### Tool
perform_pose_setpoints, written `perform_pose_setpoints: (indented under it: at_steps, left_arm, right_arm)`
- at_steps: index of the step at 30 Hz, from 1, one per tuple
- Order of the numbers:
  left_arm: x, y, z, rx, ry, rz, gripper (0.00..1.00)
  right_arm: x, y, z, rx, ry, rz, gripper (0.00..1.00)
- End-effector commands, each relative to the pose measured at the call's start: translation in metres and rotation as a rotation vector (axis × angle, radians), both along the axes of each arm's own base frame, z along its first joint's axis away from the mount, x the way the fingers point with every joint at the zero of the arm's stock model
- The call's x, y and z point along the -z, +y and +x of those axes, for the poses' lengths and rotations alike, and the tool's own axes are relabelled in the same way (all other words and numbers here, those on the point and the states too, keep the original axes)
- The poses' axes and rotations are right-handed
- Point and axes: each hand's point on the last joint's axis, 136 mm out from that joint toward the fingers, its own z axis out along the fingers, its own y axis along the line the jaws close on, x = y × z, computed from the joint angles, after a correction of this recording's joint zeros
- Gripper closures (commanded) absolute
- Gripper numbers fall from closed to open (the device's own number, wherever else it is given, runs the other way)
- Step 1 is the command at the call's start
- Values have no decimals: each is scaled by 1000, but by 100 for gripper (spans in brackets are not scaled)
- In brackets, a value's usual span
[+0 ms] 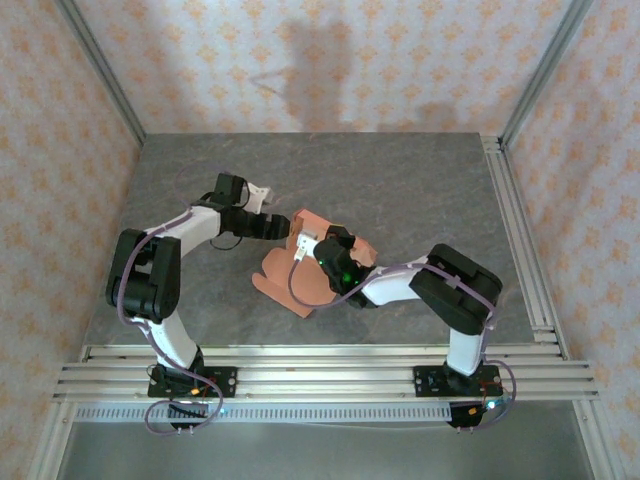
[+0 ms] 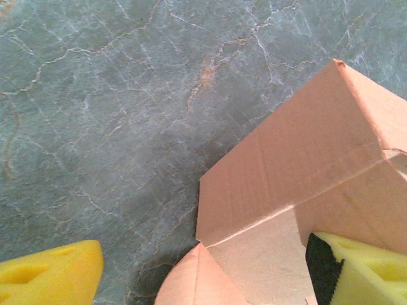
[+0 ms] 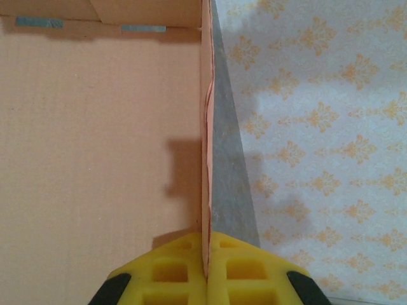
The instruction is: Fold the paper box
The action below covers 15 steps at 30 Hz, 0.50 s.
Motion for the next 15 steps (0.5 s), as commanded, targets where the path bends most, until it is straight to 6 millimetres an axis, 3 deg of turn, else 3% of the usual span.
perform_pose_setpoints:
  at_steps: [1, 15]
  left_arm:
    - [-1, -3, -4, 28, -13, 10, 16]
    - [11, -4, -2, 22, 35, 53, 19]
  right_arm:
    - [-10, 7, -1, -11, 17, 41, 100]
    - [-19, 16, -7, -39, 91, 124, 100]
